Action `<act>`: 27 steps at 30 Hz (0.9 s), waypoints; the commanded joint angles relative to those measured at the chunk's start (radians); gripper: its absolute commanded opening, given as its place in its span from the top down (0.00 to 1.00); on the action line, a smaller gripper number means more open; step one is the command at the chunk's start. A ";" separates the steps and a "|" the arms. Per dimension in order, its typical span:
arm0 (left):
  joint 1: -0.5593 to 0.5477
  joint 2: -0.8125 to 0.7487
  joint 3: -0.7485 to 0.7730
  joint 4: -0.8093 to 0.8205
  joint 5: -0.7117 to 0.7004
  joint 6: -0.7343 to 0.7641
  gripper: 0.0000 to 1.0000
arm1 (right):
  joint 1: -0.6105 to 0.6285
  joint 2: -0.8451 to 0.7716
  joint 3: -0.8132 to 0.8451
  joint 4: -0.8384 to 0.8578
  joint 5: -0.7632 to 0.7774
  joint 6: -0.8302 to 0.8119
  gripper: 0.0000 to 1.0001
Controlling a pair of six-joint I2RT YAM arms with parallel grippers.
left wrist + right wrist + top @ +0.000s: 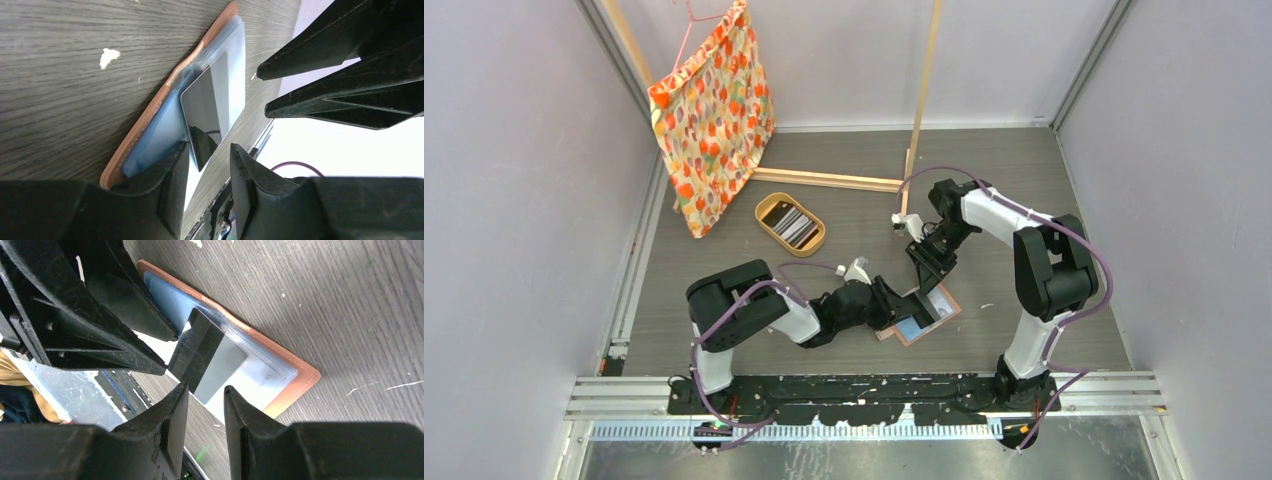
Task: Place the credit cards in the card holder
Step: Insert the credit card into the card holder.
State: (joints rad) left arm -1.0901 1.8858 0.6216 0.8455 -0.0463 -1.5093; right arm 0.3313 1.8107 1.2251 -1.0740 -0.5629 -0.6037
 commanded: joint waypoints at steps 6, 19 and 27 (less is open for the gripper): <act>0.007 0.005 0.039 -0.059 0.042 0.048 0.72 | -0.011 -0.041 0.027 -0.003 -0.032 -0.001 0.63; 0.020 -0.018 0.072 -0.029 0.094 0.122 0.69 | -0.053 -0.097 0.015 -0.003 -0.076 -0.027 0.64; 0.027 -0.335 -0.048 -0.264 0.039 0.380 0.65 | -0.060 -0.204 -0.062 -0.081 -0.203 -0.259 0.82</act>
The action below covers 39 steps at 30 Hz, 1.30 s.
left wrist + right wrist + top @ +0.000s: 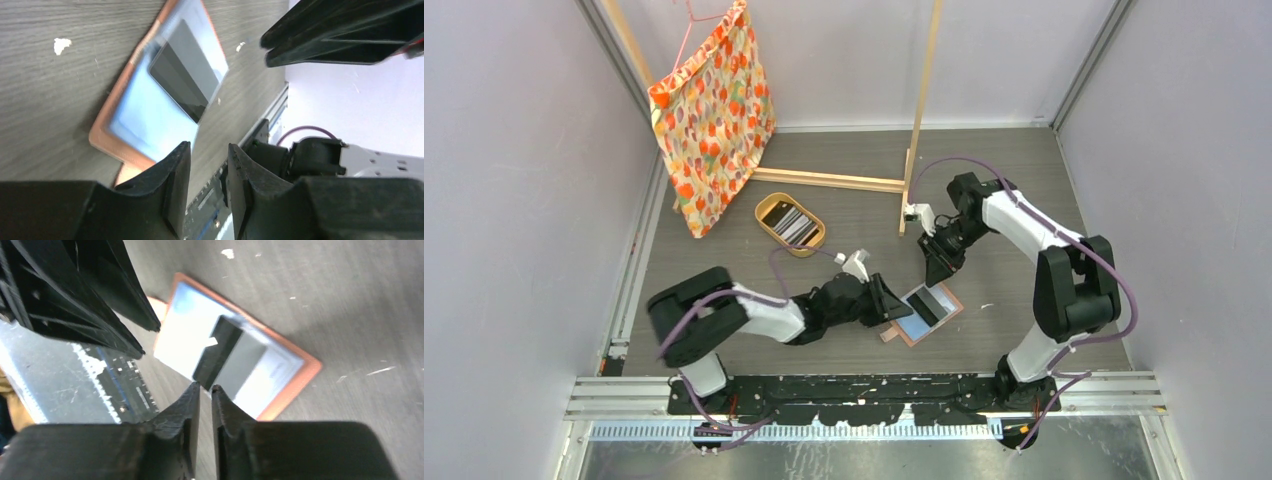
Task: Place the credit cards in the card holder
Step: Insert the credit card into the card holder.
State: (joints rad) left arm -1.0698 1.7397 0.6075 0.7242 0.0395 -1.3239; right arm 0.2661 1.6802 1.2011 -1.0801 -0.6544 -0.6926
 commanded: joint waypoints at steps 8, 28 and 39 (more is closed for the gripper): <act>0.006 -0.603 -0.160 -0.429 -0.150 0.449 0.32 | 0.131 -0.176 -0.209 -0.009 -0.133 -0.381 0.99; 0.024 -0.328 -0.268 -0.036 0.070 0.103 0.24 | 0.414 -0.031 -0.222 0.267 0.258 -0.107 0.99; 0.020 -0.003 -0.233 0.246 0.147 -0.069 0.67 | 0.413 -0.020 -0.213 0.261 0.273 -0.096 0.99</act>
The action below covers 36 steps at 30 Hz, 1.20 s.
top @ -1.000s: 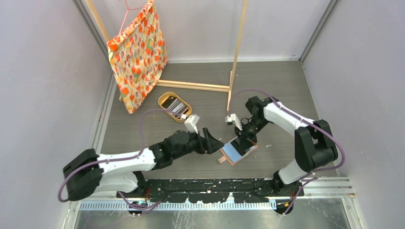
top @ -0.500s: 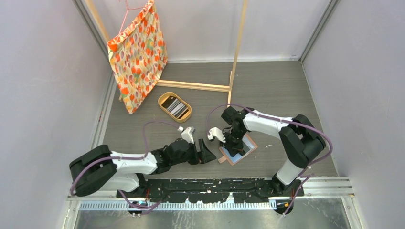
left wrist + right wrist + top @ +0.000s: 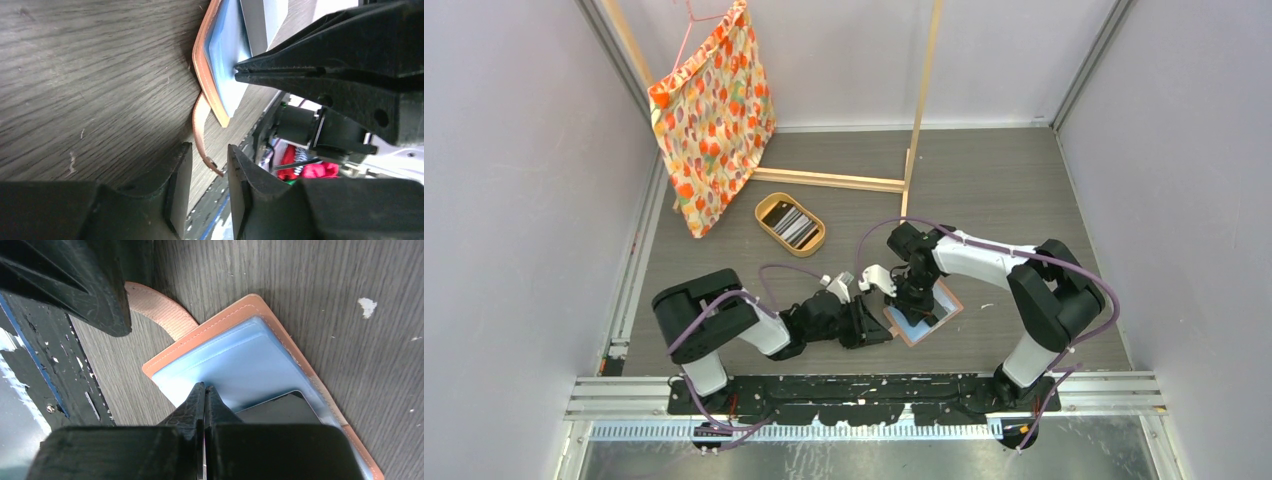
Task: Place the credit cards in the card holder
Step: Insert the credit card into the card holder.
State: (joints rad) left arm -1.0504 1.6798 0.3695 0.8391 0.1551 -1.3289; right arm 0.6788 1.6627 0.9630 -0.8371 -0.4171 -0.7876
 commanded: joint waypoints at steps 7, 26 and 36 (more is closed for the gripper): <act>-0.002 0.057 -0.038 0.141 -0.019 -0.074 0.97 | -0.004 0.007 0.028 0.013 0.052 0.006 0.99; 0.056 -0.156 -0.050 -0.078 -0.004 0.037 1.00 | -0.144 -0.068 0.084 -0.131 -0.178 -0.053 0.98; 0.063 -0.179 -0.015 -0.149 0.030 0.080 1.00 | -0.027 -0.054 0.041 0.102 -0.020 0.145 0.92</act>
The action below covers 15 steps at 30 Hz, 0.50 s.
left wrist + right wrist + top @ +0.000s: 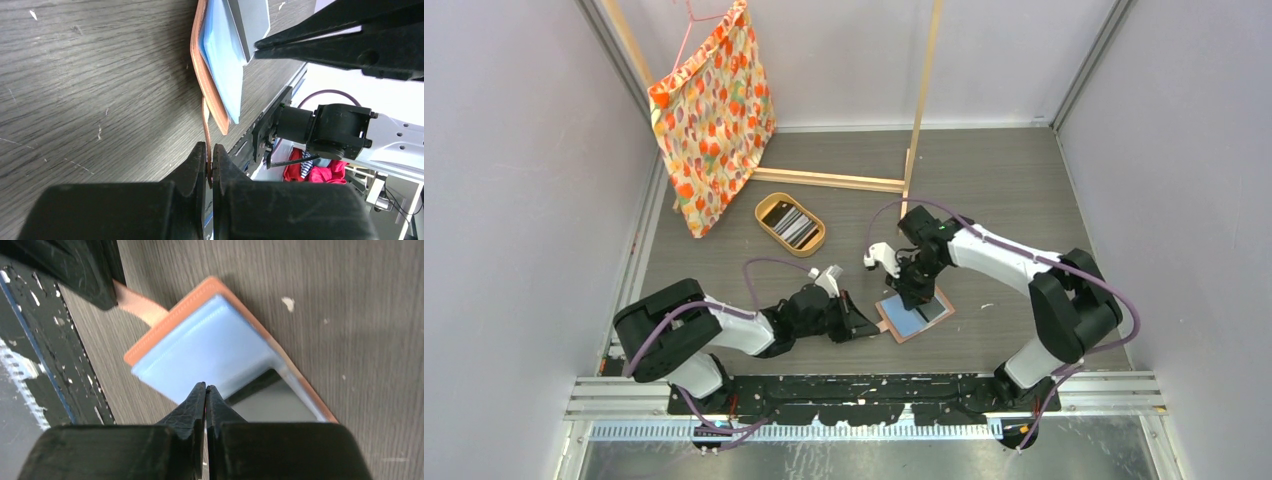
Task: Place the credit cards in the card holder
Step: Insert the credit card into the card holder.
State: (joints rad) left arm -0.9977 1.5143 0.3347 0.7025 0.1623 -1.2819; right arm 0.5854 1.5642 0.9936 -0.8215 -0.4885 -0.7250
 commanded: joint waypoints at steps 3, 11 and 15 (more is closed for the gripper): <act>0.015 0.005 -0.009 0.032 0.022 0.018 1.00 | 0.103 0.100 0.027 0.103 0.123 0.109 0.92; 0.021 0.090 -0.058 0.177 0.038 -0.012 1.00 | 0.111 0.158 0.025 0.124 0.290 0.116 0.92; 0.029 0.123 -0.086 0.249 0.044 -0.029 1.00 | 0.112 0.141 0.019 0.142 0.364 0.123 0.92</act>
State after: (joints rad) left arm -0.9783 1.6150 0.2790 0.8238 0.1841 -1.2953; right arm 0.6987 1.6955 1.0096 -0.7376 -0.2764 -0.6056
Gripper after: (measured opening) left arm 0.033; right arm 0.077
